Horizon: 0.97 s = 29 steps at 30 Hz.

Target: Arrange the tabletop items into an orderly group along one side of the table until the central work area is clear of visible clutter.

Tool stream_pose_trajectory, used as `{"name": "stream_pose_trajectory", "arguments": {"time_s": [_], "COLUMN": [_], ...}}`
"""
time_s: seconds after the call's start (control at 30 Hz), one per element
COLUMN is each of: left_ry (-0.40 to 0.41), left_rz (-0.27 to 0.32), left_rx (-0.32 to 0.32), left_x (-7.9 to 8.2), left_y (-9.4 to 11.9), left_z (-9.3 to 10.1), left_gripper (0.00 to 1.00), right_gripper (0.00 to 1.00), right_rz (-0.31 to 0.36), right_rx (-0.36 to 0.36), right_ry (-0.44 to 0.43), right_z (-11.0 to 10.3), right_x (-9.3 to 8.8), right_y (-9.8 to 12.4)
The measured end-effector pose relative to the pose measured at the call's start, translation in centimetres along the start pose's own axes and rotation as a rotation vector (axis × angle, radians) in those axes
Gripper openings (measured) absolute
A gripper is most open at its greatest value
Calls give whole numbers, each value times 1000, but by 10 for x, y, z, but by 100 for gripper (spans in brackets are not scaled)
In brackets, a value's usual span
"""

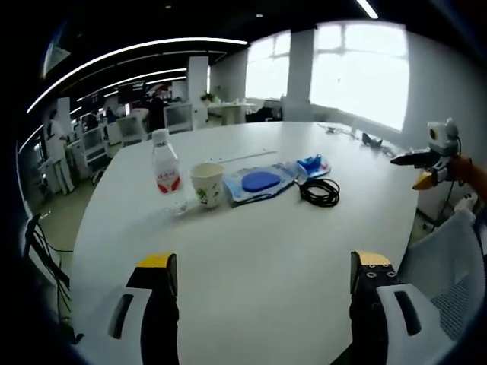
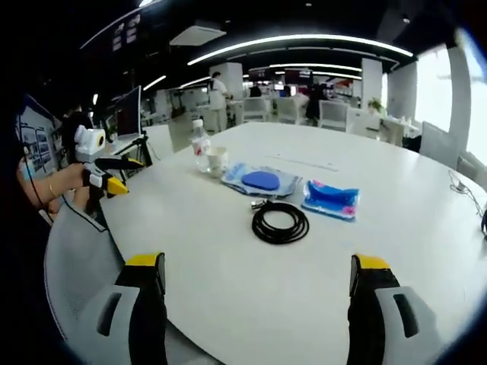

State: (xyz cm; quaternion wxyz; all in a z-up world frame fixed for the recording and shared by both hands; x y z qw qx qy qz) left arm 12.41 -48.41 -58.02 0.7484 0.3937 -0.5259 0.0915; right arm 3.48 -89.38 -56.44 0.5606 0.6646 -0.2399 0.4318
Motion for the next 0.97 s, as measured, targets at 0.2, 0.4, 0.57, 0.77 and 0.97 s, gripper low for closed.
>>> {"name": "stream_pose_trajectory", "arguments": {"time_s": [0.2, 0.4, 0.57, 0.77, 0.97], "left_ry": [-12, -44, -32, -21, -23], "left_rz": [-7, -27, -23, -19, -22], "left_rx": [17, 27, 29, 25, 26], "left_x": [-1, -2, -1, -3, -5], "left_y": [-2, -5, -6, -5, -3], "left_z": [3, 2, 1, 0, 0], "left_gripper": [94, 94, 94, 93, 94], "right_gripper": [100, 100, 100, 100, 100], "right_rz": [10, 2, -6, -15, -19], "right_rx": [6, 15, 12, 8, 8], "right_ry": [-22, -18, -16, -4, 2], "right_z": [4, 6, 10, 9, 8], "right_x": [-2, -2, -3, -5, -5], "right_y": [-3, -5, -6, -7, -7]}}
Point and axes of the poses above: the point that each gripper's makers call its tool centre point, and the gripper's own axes: y roughly backward along the fingers, z roughly to its right, x roughly out of its top, the point moved 10 cm from there along y, roughly backward along the fingers, and after that the axes turned 7 degrees about -x, right-handed, at the moved point
